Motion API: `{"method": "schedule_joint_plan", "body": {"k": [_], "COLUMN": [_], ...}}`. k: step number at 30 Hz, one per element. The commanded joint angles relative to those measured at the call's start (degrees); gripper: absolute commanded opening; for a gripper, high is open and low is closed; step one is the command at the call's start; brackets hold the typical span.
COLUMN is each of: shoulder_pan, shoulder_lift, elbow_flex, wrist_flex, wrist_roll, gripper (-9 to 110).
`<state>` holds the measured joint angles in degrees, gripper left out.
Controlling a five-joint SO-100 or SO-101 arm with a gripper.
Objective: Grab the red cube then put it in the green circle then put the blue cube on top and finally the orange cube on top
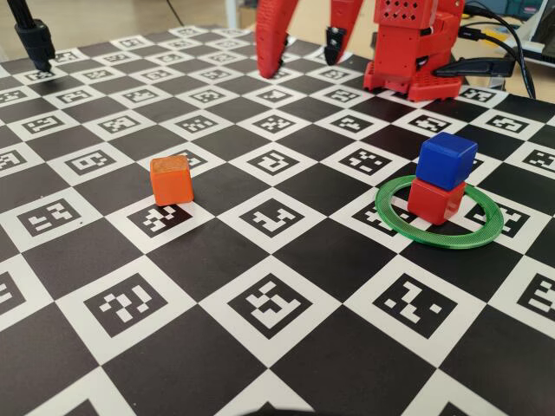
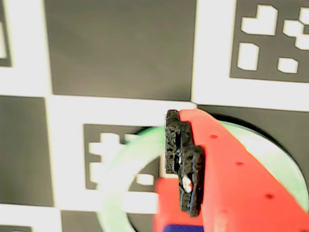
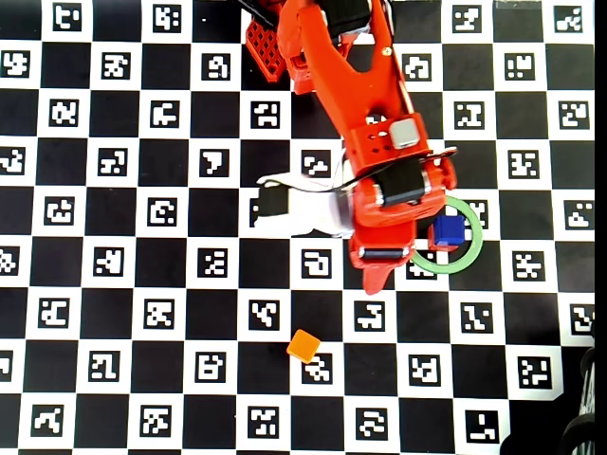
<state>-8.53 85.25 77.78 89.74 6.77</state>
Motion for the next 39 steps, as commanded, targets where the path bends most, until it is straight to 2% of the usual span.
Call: {"method": "schedule_joint_plan", "body": {"k": [1,12,31,39], "shoulder_pan": [2.81,4.04,7.47,9.93], "shoulder_lift": [-1.58,-13.89,-34.45,-39.99], "elbow_flex": [-7.65,-20.92,-42.71,-45.35], "wrist_flex": [0.35,2.46,1.05,-1.41], "wrist_roll": [-4.75,-5.54,-5.01,-6.42], "gripper": [42,49,50,50]}}
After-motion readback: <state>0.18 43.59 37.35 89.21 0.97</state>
